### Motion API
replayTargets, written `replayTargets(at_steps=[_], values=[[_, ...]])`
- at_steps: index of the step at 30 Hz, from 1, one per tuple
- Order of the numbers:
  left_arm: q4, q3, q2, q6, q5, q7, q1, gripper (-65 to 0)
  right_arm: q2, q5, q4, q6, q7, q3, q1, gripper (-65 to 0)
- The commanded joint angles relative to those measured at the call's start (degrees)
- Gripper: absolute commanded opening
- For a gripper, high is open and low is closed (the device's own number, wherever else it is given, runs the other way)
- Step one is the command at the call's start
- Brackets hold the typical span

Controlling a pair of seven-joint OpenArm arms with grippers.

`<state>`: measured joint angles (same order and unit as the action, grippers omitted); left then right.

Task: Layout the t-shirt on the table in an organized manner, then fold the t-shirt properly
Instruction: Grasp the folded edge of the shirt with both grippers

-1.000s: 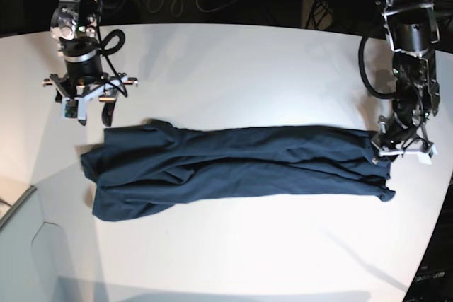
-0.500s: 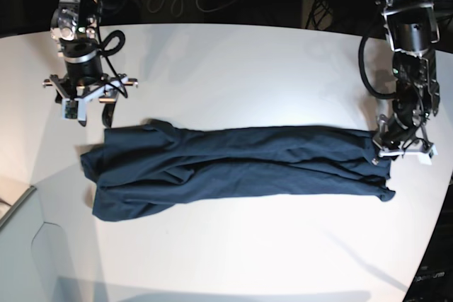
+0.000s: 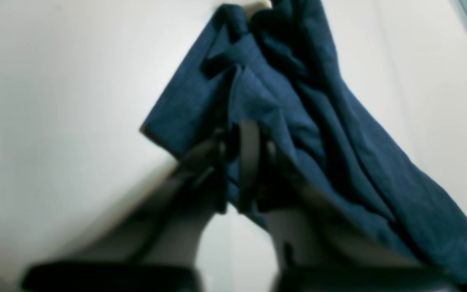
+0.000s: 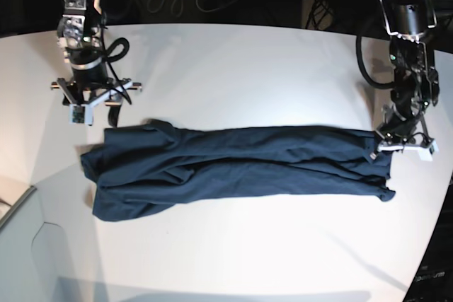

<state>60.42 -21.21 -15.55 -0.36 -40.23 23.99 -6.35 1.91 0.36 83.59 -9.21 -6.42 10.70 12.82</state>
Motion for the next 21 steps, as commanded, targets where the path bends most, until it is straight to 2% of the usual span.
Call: replayTargets(at_steps=[1, 4, 15, 21], values=[[1.16, -0.19, -0.93, -0.39, -0.34, -0.56, -0.82, -65.0, 0.42, 0.12, -0.73, -0.15, 1.71, -0.02, -1.87, -32.7], [1.51, -0.19, -0.93, -0.39, -0.43, -0.56, -0.55, -64.8, 0.59, 0.12, -4.34, -0.15, 1.71, 0.07, -3.81, -32.6], [11.27, -0.28, -0.76, -0.21, -0.52, -0.56, 5.43, -64.8, 1.82, 0.03, -7.42, -0.15, 1.71, 0.33, -6.97, -24.8], [11.80, -0.37, -0.76, -0.21, -0.52, -0.56, 7.01, -64.8, 3.32, 0.03, -13.13, -0.15, 1.71, -0.11, -10.67, -24.2]])
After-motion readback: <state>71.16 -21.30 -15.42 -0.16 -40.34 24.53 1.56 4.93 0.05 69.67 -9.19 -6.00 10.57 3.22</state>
